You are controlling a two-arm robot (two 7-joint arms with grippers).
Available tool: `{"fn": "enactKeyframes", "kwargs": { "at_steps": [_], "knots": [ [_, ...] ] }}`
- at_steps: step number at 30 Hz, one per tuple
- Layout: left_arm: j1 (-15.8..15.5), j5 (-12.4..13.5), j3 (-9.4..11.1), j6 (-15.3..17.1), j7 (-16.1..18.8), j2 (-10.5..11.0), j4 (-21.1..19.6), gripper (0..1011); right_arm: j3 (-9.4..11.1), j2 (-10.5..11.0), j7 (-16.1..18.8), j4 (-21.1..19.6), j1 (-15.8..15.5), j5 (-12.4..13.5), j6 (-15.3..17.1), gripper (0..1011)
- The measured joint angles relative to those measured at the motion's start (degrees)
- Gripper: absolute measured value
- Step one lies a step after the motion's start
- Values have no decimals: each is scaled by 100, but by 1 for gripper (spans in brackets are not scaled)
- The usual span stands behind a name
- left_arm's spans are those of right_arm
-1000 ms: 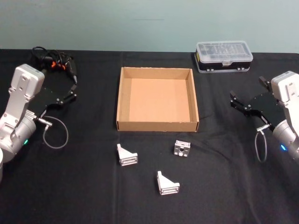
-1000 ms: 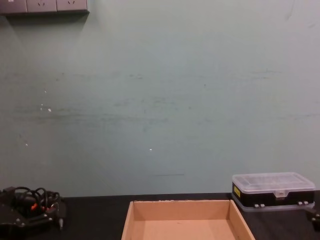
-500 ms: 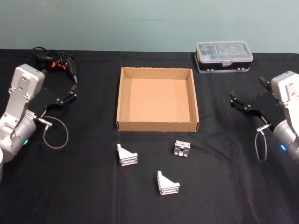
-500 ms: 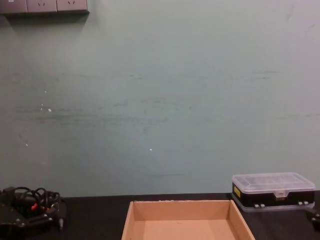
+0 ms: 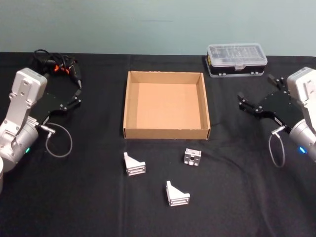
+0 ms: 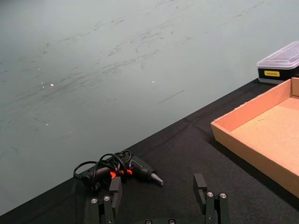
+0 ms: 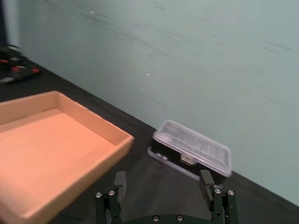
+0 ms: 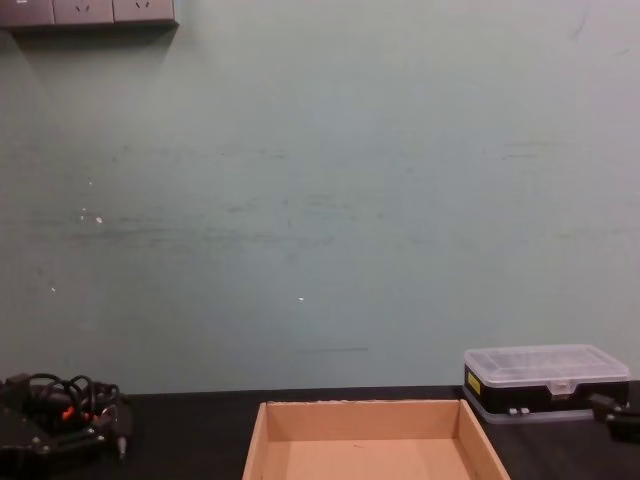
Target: Use one hand to pick up the angle iron from the table and place it into the box.
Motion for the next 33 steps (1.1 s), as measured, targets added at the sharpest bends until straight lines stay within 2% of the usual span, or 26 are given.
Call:
{"fn": "enactKeyframes", "kwargs": {
  "at_steps": [5, 8, 13, 16, 24, 33],
  "knots": [
    [0, 0, 0, 0, 0, 0, 0, 1000, 37, 226, 480, -353, -27, 125, 133, 1000],
    [0, 0, 0, 0, 0, 0, 0, 1000, 106, 427, 949, -653, -49, 326, 265, 1000],
    [0, 0, 0, 0, 0, 0, 0, 1000, 146, 605, 1455, -880, -44, 548, 400, 1000],
    [0, 0, 0, 0, 0, 0, 0, 1000, 132, 765, 1935, -1054, 14, 679, 578, 1000],
    [0, 0, 0, 0, 0, 0, 0, 1000, -13, 836, 2631, -1153, 141, 796, 929, 1000],
    [0, 0, 0, 0, 0, 0, 0, 1000, -421, 760, 3303, -1032, 381, 594, 1209, 1000]
  ]
}}
